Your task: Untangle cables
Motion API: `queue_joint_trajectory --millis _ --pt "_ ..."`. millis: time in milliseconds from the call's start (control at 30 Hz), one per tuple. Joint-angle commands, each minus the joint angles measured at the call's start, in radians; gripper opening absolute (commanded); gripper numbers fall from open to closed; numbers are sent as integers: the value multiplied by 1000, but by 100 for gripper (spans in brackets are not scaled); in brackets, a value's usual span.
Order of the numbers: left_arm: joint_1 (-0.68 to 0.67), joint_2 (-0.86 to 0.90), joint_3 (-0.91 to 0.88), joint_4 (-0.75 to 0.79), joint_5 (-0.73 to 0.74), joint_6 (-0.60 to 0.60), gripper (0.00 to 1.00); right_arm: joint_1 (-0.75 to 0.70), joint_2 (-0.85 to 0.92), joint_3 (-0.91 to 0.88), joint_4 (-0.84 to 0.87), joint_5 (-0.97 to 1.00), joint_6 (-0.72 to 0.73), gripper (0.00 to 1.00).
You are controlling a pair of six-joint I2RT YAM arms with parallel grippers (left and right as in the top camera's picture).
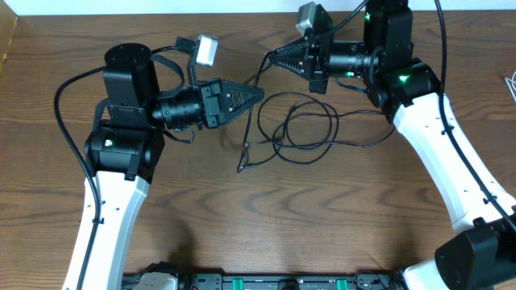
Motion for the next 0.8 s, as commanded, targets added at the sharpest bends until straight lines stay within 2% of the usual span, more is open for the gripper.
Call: queue_joint_trajectory --millis 0,67,267,300,333,433,767 --pt "4 0 10 0 -33 -8 8 -3 -16 1 2 45 64 1" --pt "4 1 9 0 -41 -8 9 -3 -16 1 -2 79 99 1" --pt "4 1 8 -8 -113 0 55 -3 -16 1 1 185 240 1" --pt "4 1 8 -16 -135 0 66 -3 -17 2 3 200 257 1" --pt "4 1 8 -24 -156 0 71 -4 -18 6 3 217 270 1" --pt "4 1 8 -54 -246 0 79 -7 -19 26 2 290 311 1" --pt "4 1 8 -184 -479 4 81 -127 -68 156 3 527 481 1"
